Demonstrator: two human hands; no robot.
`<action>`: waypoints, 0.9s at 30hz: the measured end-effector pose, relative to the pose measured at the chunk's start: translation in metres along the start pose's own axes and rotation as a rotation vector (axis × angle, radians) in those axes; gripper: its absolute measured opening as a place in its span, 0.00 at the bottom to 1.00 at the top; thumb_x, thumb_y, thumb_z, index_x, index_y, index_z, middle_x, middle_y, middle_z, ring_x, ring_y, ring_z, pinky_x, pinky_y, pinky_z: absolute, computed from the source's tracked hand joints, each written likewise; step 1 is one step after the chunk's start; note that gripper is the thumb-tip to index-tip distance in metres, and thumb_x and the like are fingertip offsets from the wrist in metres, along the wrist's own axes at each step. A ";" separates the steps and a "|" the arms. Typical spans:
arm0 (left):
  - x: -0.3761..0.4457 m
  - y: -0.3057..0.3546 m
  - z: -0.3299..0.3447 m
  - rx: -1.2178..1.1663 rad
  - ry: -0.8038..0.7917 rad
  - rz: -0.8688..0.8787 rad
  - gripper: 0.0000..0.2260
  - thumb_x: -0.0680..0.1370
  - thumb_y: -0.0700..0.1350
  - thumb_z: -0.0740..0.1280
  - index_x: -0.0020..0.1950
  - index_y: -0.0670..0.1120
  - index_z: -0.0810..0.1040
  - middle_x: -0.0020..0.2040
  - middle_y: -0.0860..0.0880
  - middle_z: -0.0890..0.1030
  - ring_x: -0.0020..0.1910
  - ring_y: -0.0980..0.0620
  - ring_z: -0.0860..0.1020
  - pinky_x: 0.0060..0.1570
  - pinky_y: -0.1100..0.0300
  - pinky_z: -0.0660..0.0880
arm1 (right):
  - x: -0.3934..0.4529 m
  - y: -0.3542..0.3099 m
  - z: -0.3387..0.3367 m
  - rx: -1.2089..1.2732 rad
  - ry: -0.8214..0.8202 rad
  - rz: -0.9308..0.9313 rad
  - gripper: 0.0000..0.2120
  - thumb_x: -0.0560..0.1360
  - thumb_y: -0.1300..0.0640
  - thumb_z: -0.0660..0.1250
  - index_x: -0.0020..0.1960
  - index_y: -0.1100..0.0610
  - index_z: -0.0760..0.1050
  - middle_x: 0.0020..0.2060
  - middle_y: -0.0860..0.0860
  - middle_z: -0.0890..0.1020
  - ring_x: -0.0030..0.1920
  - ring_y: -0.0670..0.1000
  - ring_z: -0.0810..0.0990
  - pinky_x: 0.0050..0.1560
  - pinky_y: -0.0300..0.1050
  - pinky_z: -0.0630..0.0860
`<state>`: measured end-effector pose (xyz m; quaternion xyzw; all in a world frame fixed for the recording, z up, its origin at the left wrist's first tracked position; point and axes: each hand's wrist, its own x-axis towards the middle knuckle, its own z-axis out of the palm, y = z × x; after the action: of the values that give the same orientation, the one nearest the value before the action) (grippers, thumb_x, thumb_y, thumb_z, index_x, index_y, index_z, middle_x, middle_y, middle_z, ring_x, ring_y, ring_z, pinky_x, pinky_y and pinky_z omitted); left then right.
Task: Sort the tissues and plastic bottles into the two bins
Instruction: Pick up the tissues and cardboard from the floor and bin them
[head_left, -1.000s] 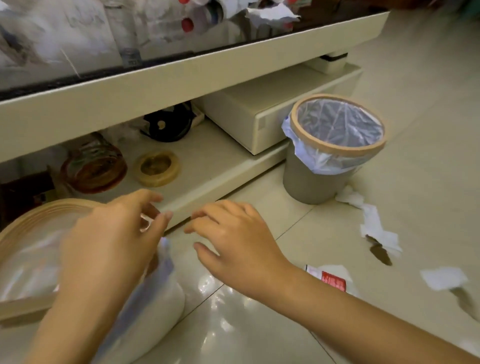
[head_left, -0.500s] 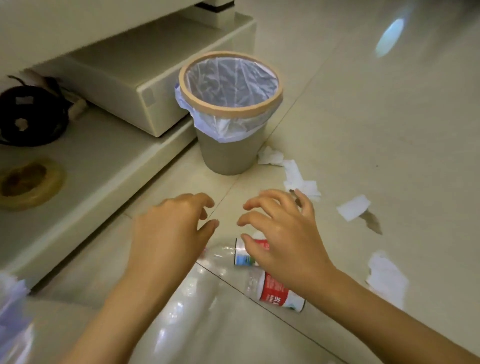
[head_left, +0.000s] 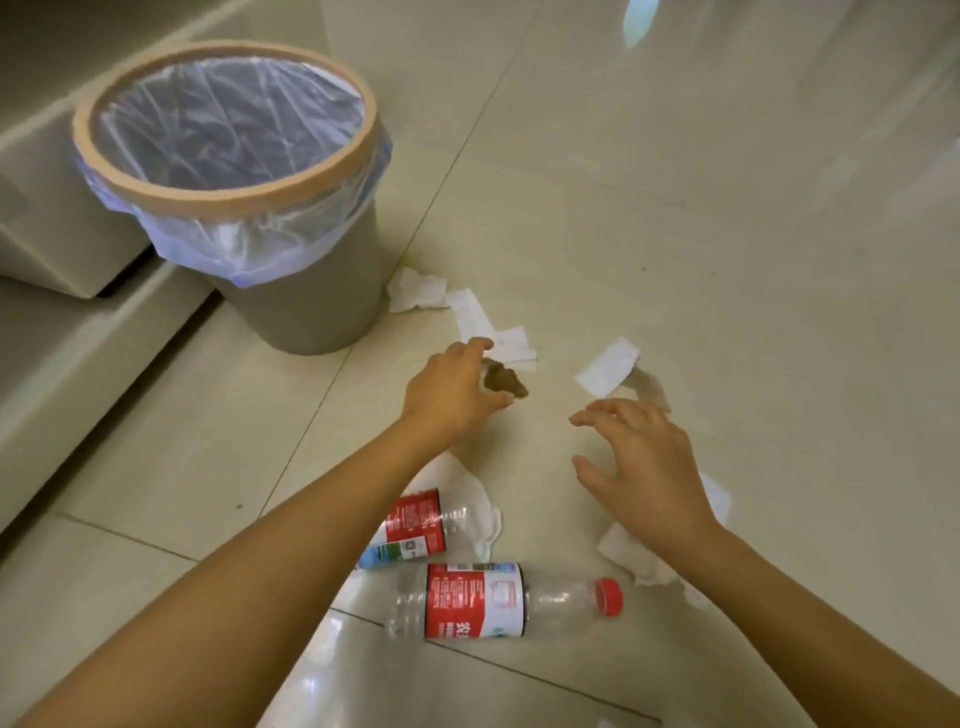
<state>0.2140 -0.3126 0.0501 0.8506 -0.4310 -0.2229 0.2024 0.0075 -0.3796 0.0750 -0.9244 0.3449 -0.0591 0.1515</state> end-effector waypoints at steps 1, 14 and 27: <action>0.013 -0.003 0.006 -0.021 -0.017 -0.025 0.34 0.71 0.58 0.71 0.73 0.53 0.62 0.68 0.49 0.71 0.64 0.46 0.71 0.54 0.53 0.72 | 0.008 0.004 0.007 0.008 -0.031 0.006 0.19 0.71 0.51 0.70 0.61 0.48 0.75 0.61 0.48 0.76 0.63 0.53 0.72 0.61 0.55 0.70; 0.111 -0.032 0.063 0.274 0.002 -0.008 0.34 0.70 0.64 0.68 0.70 0.49 0.64 0.67 0.46 0.66 0.64 0.44 0.65 0.56 0.52 0.65 | 0.103 0.056 0.085 -0.065 -0.207 0.290 0.27 0.74 0.49 0.64 0.71 0.47 0.60 0.71 0.55 0.60 0.64 0.60 0.69 0.58 0.57 0.74; 0.159 -0.110 0.027 -0.021 0.382 -0.075 0.12 0.74 0.52 0.67 0.51 0.45 0.75 0.73 0.48 0.60 0.64 0.40 0.70 0.58 0.50 0.73 | 0.134 0.047 0.104 0.245 0.041 0.169 0.17 0.71 0.73 0.57 0.52 0.60 0.79 0.42 0.55 0.83 0.47 0.54 0.80 0.50 0.47 0.74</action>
<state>0.3542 -0.3875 -0.0641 0.8909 -0.3502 -0.0692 0.2810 0.1021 -0.4764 -0.0381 -0.8652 0.4149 -0.1067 0.2607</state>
